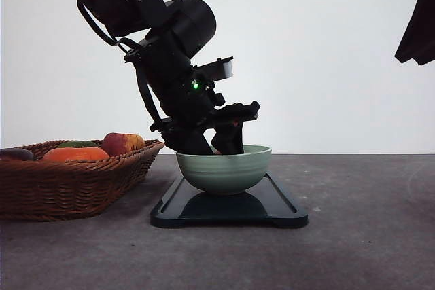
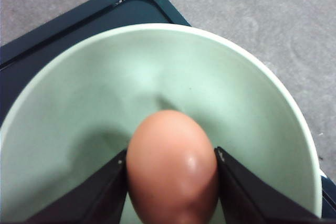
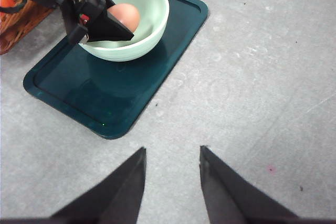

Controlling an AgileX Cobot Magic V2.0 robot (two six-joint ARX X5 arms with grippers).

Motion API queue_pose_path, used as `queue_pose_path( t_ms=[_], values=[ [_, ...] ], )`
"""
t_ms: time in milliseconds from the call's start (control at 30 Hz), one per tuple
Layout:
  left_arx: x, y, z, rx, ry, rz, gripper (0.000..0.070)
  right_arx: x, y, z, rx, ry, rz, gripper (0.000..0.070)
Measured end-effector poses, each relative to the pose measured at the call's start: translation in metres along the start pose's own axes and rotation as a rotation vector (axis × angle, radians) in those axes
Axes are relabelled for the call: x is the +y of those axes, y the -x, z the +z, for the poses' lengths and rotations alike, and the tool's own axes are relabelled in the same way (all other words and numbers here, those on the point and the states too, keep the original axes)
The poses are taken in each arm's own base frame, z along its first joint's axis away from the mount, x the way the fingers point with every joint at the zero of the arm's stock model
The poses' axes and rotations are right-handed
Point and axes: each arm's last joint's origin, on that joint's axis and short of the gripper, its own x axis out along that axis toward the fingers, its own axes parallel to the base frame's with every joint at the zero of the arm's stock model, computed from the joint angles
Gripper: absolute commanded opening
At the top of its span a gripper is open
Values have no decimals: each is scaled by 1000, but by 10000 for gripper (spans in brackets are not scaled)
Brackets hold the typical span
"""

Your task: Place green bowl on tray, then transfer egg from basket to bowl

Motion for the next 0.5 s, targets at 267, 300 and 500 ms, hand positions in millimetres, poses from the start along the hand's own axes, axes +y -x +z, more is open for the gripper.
queue_pose_path(
  t_ms=[267, 300, 500],
  values=[
    [0, -1, 0, 1, 11, 0, 397, 0, 0, 0, 0, 0, 0, 198],
    [0, -1, 0, 1, 12, 0, 397, 0, 0, 0, 0, 0, 0, 198],
    [0, 2, 1, 37, 27, 1, 435, 0, 0, 0, 1, 0, 0, 198]
  ],
)
